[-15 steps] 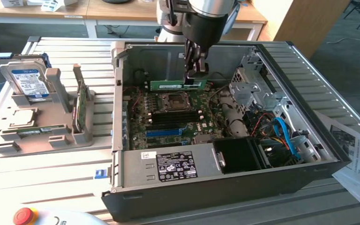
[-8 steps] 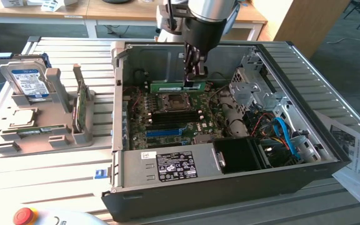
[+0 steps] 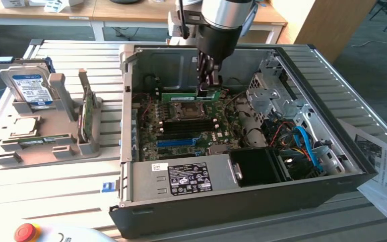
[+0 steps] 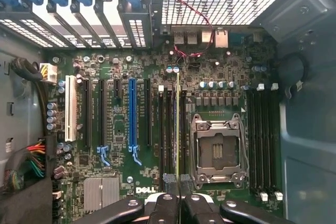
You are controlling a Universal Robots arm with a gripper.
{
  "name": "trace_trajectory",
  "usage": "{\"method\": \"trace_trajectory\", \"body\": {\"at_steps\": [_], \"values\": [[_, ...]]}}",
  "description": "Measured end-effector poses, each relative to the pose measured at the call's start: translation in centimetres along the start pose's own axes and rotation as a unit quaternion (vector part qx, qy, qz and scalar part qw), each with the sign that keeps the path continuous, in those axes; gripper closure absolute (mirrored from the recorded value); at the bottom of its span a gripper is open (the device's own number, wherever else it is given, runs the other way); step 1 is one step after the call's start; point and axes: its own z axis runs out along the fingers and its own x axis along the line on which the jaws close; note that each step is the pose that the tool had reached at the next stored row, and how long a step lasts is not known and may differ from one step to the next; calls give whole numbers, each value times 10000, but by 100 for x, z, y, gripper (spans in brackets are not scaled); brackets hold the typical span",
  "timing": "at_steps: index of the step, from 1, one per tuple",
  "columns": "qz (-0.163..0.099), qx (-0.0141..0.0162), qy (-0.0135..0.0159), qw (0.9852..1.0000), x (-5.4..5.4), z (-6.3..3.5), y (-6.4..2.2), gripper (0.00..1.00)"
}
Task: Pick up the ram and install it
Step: 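Insert the ram into the slot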
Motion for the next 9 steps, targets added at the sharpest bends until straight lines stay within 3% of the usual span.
{"method": "trace_trajectory", "body": {"at_steps": [9], "values": [[0, 0, 0, 10000, 4, 95, -5, 88]]}}
